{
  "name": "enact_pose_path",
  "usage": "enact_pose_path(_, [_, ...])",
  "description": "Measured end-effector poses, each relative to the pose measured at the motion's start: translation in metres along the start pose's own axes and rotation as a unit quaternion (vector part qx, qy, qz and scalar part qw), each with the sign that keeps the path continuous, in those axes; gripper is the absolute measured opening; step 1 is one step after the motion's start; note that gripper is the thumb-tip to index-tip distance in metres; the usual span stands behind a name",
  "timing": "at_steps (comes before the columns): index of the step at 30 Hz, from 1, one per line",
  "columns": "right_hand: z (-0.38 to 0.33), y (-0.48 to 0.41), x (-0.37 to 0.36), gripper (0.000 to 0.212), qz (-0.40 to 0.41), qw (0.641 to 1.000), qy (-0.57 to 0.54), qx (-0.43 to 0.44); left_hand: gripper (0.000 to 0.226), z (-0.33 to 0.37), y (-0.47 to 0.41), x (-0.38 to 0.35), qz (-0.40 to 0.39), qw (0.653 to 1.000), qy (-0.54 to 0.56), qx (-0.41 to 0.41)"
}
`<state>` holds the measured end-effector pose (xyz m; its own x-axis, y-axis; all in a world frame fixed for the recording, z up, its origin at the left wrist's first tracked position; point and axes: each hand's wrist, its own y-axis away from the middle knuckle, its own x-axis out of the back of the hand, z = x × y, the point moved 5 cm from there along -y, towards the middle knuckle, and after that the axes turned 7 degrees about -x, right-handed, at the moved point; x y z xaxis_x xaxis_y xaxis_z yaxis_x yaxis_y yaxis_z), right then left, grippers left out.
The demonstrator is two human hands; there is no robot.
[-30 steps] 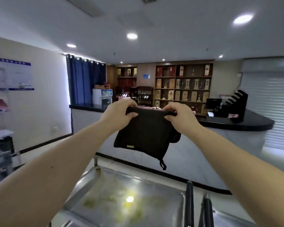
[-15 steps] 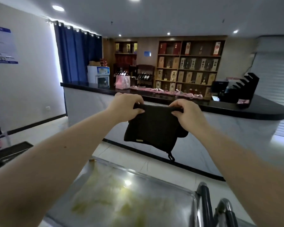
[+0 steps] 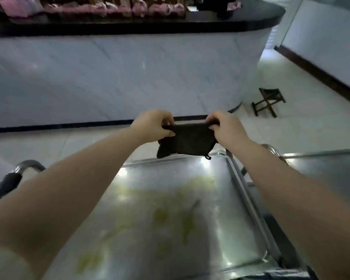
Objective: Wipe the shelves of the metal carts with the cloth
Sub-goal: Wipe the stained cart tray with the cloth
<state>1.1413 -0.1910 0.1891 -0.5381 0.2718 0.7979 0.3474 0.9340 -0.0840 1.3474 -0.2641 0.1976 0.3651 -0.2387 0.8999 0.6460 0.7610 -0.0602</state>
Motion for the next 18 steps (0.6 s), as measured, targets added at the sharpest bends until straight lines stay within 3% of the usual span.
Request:
enact_pose_path(5, [0.064, -0.015, -0.046, 0.022, -0.006, 0.997, 0.016, -0.073, 0.018, -0.019, -0.032, -0.077, -0.055, 0.998, 0.018, 0.015])
enact_pose_path(8, [0.092, -0.028, -0.062, 0.022, -0.003, 0.996, 0.025, -0.088, 0.013, -0.017, -0.047, -0.115, 0.015, 0.999, -0.038, 0.011])
enact_pose_path(11, [0.115, -0.031, -0.057, 0.024, 0.071, 0.994, 0.012, -0.081, 0.012, -0.008, -0.054, -0.143, 0.128, 0.990, -0.050, -0.023])
enact_pose_path(13, [0.133, -0.018, -0.062, 0.025, 0.099, 0.993, 0.011, -0.070, 0.018, -0.004, -0.048, -0.174, 0.143, 0.989, -0.034, -0.036])
enact_pose_path(15, [0.157, 0.002, -0.081, 0.024, 0.075, 0.993, 0.051, -0.072, 0.020, -0.004, -0.035, -0.215, 0.087, 0.995, -0.037, -0.038])
enact_pose_path(18, [0.196, 0.037, -0.123, 0.025, -0.028, 0.988, 0.135, -0.074, 0.021, -0.010, -0.007, -0.282, -0.074, 0.993, -0.084, -0.036])
